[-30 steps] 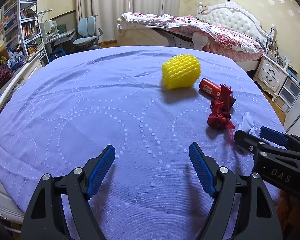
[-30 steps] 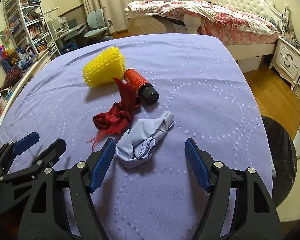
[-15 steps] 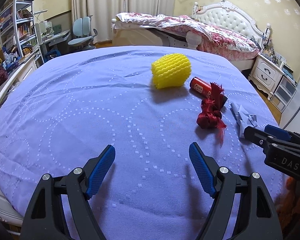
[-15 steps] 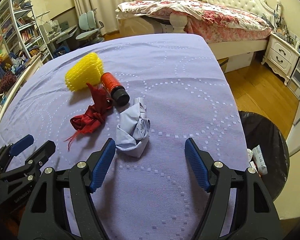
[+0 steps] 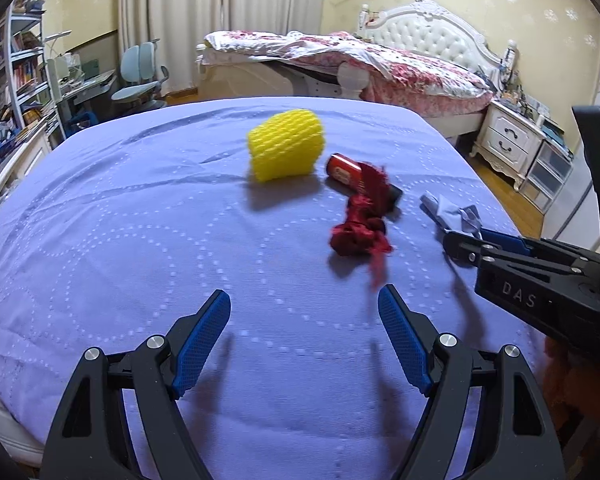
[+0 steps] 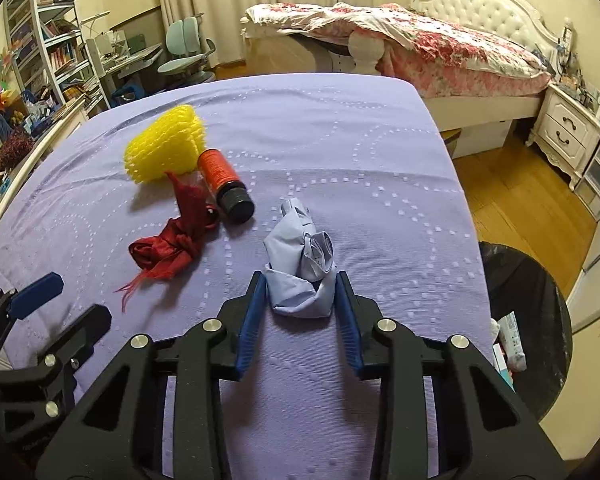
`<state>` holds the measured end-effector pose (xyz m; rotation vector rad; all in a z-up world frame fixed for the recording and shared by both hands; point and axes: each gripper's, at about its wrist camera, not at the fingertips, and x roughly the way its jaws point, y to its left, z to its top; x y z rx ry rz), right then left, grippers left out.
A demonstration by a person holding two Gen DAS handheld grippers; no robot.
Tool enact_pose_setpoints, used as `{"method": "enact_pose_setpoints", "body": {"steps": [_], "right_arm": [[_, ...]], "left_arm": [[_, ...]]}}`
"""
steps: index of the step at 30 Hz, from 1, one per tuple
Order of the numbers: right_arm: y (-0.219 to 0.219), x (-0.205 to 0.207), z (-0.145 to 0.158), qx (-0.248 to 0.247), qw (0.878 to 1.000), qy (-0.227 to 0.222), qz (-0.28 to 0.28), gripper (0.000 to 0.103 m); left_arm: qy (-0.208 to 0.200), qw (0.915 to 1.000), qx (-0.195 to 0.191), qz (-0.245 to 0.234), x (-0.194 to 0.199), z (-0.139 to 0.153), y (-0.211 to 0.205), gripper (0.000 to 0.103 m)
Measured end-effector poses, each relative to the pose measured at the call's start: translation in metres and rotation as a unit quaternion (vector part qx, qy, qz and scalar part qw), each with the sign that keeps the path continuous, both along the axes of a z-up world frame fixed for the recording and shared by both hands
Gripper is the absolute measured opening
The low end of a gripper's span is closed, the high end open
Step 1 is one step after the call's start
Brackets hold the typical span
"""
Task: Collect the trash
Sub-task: 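Grasp the red ribbon with the left tool while the right tool holds the white cloth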
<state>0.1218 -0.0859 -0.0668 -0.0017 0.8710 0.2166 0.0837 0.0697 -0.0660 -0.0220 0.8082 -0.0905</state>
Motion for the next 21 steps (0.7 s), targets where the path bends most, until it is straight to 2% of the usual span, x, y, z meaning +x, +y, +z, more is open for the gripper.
{"method": "enact_pose_setpoints", "body": {"steps": [5, 10, 17, 21], "right_arm": [[-0.004, 0.002, 0.0, 0.004, 1.0, -0.001, 0.0, 0.034], [-0.014, 0.007, 0.0, 0.017, 1.0, 0.001, 0.0, 0.034], [-0.017, 0.009, -0.001, 0.025, 1.0, 0.002, 0.001, 0.034], [-0.018, 0.009, -0.002, 0.026, 1.0, 0.002, 0.002, 0.034]], "left_arm": [[0.003, 0.9999, 0.006, -0.015, 0.012, 0.0, -0.015, 0.076], [0.006, 0.9999, 0.006, -0.009, 0.033, 0.002, -0.017, 0.076], [0.037, 0.9992, -0.009, -0.013, 0.057, -0.005, -0.017, 0.076], [0.048, 0.9985, -0.018, -0.022, 0.059, -0.008, -0.017, 0.069]]}}
